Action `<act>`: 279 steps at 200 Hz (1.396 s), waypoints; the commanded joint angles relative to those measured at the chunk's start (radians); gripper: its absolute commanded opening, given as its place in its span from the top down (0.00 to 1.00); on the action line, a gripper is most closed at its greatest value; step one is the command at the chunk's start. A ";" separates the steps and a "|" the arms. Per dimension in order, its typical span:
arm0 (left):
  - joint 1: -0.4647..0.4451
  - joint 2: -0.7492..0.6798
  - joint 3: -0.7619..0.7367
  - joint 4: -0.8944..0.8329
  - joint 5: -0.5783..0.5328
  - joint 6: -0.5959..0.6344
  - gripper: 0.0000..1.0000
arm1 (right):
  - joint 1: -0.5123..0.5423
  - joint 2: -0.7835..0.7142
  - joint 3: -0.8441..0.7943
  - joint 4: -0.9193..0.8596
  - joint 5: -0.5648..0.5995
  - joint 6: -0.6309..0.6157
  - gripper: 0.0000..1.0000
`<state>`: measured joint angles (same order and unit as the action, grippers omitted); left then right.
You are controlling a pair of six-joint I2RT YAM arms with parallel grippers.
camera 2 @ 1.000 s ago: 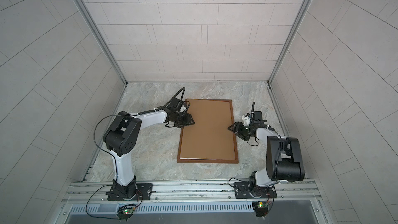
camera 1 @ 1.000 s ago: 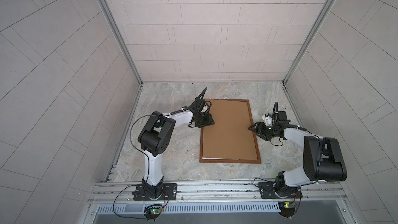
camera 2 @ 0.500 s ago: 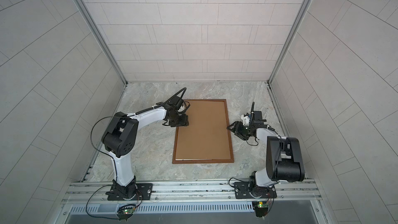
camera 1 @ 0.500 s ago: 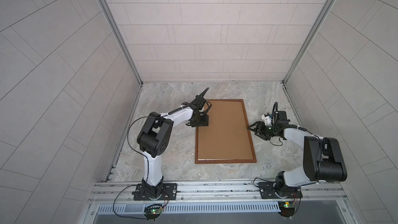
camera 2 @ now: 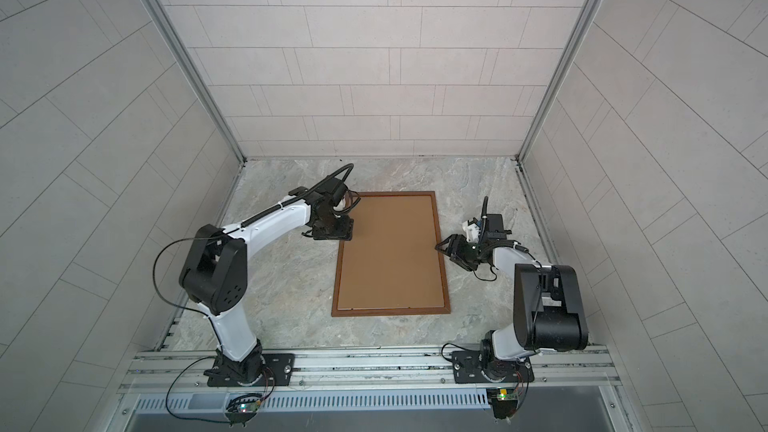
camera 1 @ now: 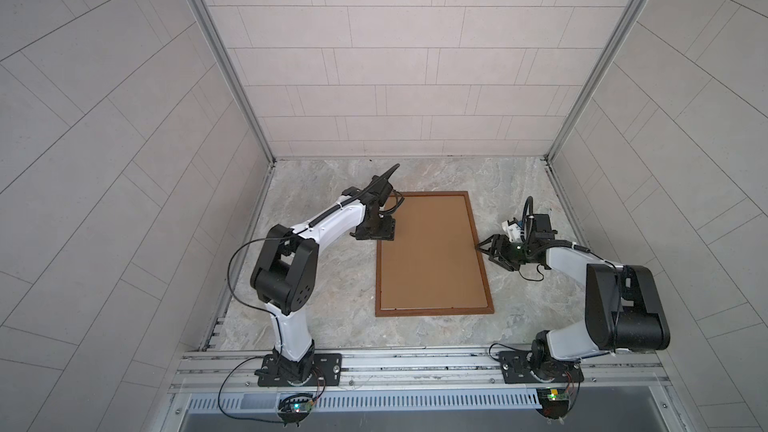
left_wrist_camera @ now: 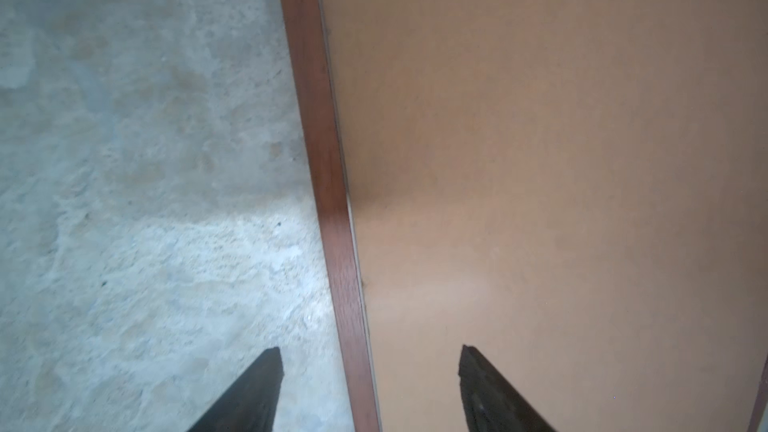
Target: Put the photo into the frame
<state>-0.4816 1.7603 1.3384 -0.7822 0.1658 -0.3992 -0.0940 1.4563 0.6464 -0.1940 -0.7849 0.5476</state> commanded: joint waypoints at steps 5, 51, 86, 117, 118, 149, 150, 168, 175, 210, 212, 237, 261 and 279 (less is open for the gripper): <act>0.006 -0.154 -0.118 -0.090 0.089 -0.018 0.27 | 0.036 -0.057 -0.021 -0.051 0.008 -0.027 0.34; -0.044 -0.399 -0.451 0.009 0.250 -0.231 0.27 | 0.069 -0.089 -0.065 -0.093 0.028 -0.046 0.33; -0.127 -0.499 -0.604 0.086 0.272 -0.369 0.28 | 0.107 -0.101 -0.068 -0.104 0.056 -0.038 0.33; -0.180 -0.532 -0.679 0.166 0.301 -0.447 0.29 | 0.123 -0.089 -0.082 -0.073 0.061 -0.017 0.33; -0.182 -0.533 -0.680 0.167 0.301 -0.449 0.29 | 0.125 -0.088 -0.082 -0.072 0.060 -0.016 0.33; -0.226 -0.536 -0.712 0.220 0.303 -0.506 0.29 | 0.138 -0.084 -0.090 -0.053 0.064 -0.001 0.33; -0.227 -0.536 -0.714 0.223 0.302 -0.507 0.29 | 0.138 -0.083 -0.090 -0.053 0.065 0.000 0.33; -0.229 -0.527 -0.738 0.289 0.313 -0.542 0.30 | 0.141 -0.088 -0.091 -0.049 0.064 0.005 0.33; -0.233 -0.522 -0.739 0.304 0.316 -0.549 0.30 | 0.143 -0.089 -0.090 -0.050 0.064 0.006 0.33; -0.235 -0.512 -0.731 0.305 0.298 -0.549 0.30 | 0.143 -0.096 -0.088 -0.058 0.066 0.002 0.33; -0.235 -0.511 -0.730 0.305 0.297 -0.550 0.30 | 0.143 -0.097 -0.089 -0.058 0.066 0.002 0.33; -0.235 -0.490 -0.738 0.320 0.297 -0.556 0.30 | 0.144 -0.093 -0.091 -0.053 0.062 0.002 0.33; -0.236 -0.486 -0.741 0.332 0.296 -0.564 0.30 | 0.144 -0.096 -0.091 -0.053 0.062 0.002 0.34; -0.237 -0.486 -0.739 0.333 0.292 -0.567 0.30 | 0.144 -0.095 -0.092 -0.052 0.062 0.002 0.34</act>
<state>-0.7105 1.2716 0.6106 -0.4580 0.4706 -0.9535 0.0383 1.3773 0.5644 -0.2497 -0.7052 0.5442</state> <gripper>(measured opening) 0.697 0.664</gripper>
